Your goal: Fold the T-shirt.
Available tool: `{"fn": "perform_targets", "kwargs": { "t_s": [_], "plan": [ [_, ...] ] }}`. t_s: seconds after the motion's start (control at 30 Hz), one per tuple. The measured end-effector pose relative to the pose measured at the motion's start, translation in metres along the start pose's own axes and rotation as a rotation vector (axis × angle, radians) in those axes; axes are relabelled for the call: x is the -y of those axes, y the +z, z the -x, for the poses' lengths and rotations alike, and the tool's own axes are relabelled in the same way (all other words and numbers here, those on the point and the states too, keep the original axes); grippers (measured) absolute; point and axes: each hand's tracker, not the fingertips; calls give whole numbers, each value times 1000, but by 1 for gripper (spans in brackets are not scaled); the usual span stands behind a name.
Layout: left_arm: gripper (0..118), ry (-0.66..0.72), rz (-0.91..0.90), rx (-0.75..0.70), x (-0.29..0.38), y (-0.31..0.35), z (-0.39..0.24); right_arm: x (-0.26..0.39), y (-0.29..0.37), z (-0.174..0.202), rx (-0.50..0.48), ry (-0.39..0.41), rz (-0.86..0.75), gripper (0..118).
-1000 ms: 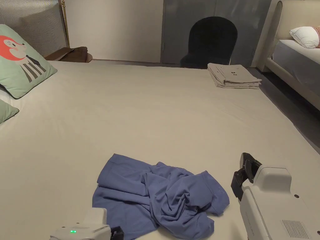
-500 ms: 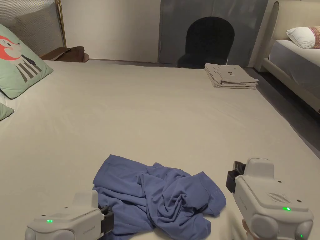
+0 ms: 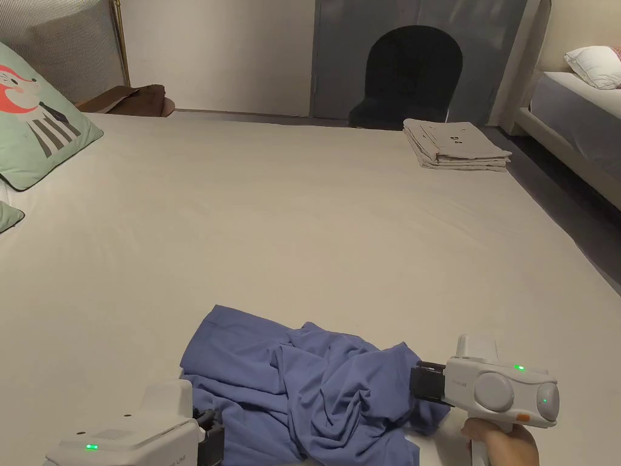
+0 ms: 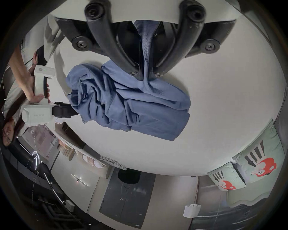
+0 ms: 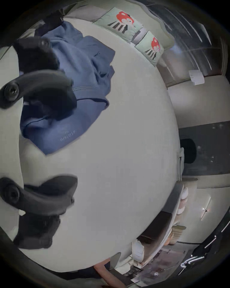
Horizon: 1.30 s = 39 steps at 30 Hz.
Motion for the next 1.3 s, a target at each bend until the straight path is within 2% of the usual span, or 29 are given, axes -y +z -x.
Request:
{"fn": "perform_targets", "kwargs": {
  "t_s": [0.07, 0.13, 0.2, 0.23, 0.27, 0.3, 0.37, 0.43, 0.53, 0.63, 0.9, 1.0, 1.1, 1.3],
  "plan": [
    [3, 1, 4, 3, 0, -2, 0, 4, -8, 3, -31, 11, 66, 73],
    [3, 1, 11, 6, 0, -3, -1, 11, -16, 4, -81, -5, 115, 60],
    [3, 2, 12, 5, 0, -3, -1, 15, -8, 7, -54, 0, 62, 48],
    [3, 3, 11, 5, 1, -3, -1, 15, -5, 7, -65, 24, 53, 21],
    [3, 6, 8, 8, 1, -2, -1, 14, -3, 7, -87, 35, 61, 9],
    [3, 11, 7, 14, 1, -1, 0, 14, 2, 8, -80, 45, 54, 9],
    [3, 21, 2, 21, -1, 1, 1, 11, 15, 11, -63, 126, -3, 8],
    [3, 41, -11, 34, -6, 5, 5, 5, 34, 10, -35, 143, -74, 8],
    [3, 69, -41, 56, -21, 10, 12, -14, 63, 11, -57, 155, -155, 8],
    [3, 74, -83, 67, -42, 17, 17, -40, 96, 17, -12, 209, -280, 8],
    [3, 6, -232, 28, -144, 35, 24, -133, 148, 24, -4, 228, -511, 8],
    [3, -14, -287, 9, -189, 42, 29, -174, 154, 21, -33, 177, -553, 8],
    [3, -77, -339, -61, -237, 46, 32, -212, 160, 22, -24, 165, -604, 8],
    [3, -138, -462, -204, -334, 51, 42, -277, 171, 40, 95, 214, -765, 8]
  ]
}}
